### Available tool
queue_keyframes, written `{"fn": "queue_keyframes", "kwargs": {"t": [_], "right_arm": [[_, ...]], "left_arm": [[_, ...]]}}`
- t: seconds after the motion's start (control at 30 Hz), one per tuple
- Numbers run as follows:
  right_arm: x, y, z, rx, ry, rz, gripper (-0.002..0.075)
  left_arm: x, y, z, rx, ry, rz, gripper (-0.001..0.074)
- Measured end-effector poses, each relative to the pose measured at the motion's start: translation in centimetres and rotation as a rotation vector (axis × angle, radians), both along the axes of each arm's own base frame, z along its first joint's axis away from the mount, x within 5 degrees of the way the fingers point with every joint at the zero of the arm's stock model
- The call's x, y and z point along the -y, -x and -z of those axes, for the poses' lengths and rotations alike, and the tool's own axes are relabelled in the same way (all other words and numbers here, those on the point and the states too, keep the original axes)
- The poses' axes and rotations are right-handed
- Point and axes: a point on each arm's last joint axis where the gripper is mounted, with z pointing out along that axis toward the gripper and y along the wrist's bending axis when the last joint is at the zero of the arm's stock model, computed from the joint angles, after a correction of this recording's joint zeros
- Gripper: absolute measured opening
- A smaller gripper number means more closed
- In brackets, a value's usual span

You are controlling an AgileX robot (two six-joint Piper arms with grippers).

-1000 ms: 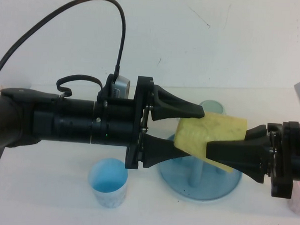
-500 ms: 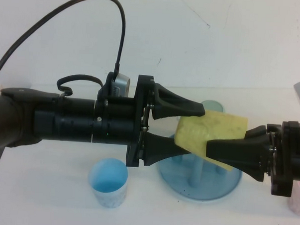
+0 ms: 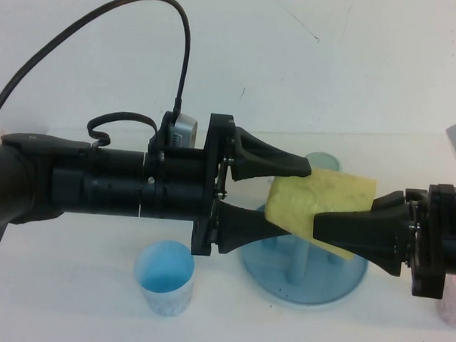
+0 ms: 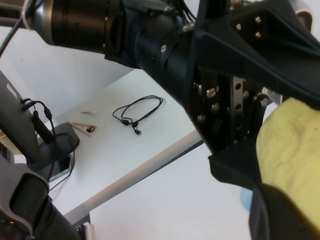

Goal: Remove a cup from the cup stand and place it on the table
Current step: Hand over the cup, then place the cup on the table

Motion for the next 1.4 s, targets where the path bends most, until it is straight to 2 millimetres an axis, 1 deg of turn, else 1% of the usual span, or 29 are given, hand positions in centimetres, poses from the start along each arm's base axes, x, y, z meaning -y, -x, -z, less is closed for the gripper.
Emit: {"fn": "queue_keyframes", "kwargs": {"t": [0.23,0.37,0.4,0.47,0.57,0.7,0.8,0.9,1.0,1.07,1.1,1.23,1.33,1.4], "right_arm": [[0.0,0.0,0.0,-0.001,0.000,0.000,0.0032],[0.1,-0.1,0.1,0.015,0.015,0.014,0.0027],[0.1,-0.2,0.1,0.018,0.017,0.015,0.0027],[0.1,-0.2,0.1,0.019,0.019,0.016,0.0027],[0.1,-0.2,0.1,0.020,0.019,0.016,0.0027],[0.1,0.2,-0.4,0.026,0.016,0.013,0.0027],[0.4,1.1,-1.0,0.031,0.050,0.007,0.0027],[0.8,2.4,-2.1,0.054,0.091,0.014,0.0027],[1.4,4.1,-3.9,0.101,0.175,-0.001,0.0027],[2.0,5.1,-5.0,0.112,0.290,-0.019,0.0027],[2.3,5.4,-5.3,0.114,0.367,-0.031,0.0027],[3.9,5.9,-6.5,0.033,0.642,-0.038,0.0027],[4.6,5.7,-6.6,-0.043,0.779,-0.046,0.0027],[4.6,5.2,-6.1,-0.077,0.846,-0.057,0.0027]], "left_arm": [[0.0,0.0,0.0,0.034,-0.001,0.003,0.0547],[0.0,-0.1,0.1,0.007,-0.008,-0.008,0.0632],[0.0,-0.1,0.1,0.004,-0.013,-0.014,0.0643],[-0.1,-0.2,0.1,0.004,-0.016,-0.020,0.0649],[-0.6,-0.5,0.1,0.012,-0.013,-0.030,0.0630],[-2.6,-1.4,0.0,0.040,-0.002,-0.074,0.0563],[-4.5,-2.3,0.0,0.059,-0.005,-0.136,0.0503],[-6.2,-2.9,-0.2,0.101,-0.014,-0.187,0.0433],[-7.6,-3.2,-0.5,0.141,-0.022,-0.228,0.0347],[-7.9,-3.2,-0.5,0.156,-0.030,-0.232,0.0290],[-8.1,-3.3,-0.5,0.160,-0.035,-0.235,0.0259],[-8.4,-3.3,-0.5,0.161,-0.035,-0.242,0.0153],[-8.4,-3.3,-0.5,0.161,-0.034,-0.241,0.0089],[-8.4,-3.3,-0.5,0.185,-0.039,-0.237,0.0048]]}}
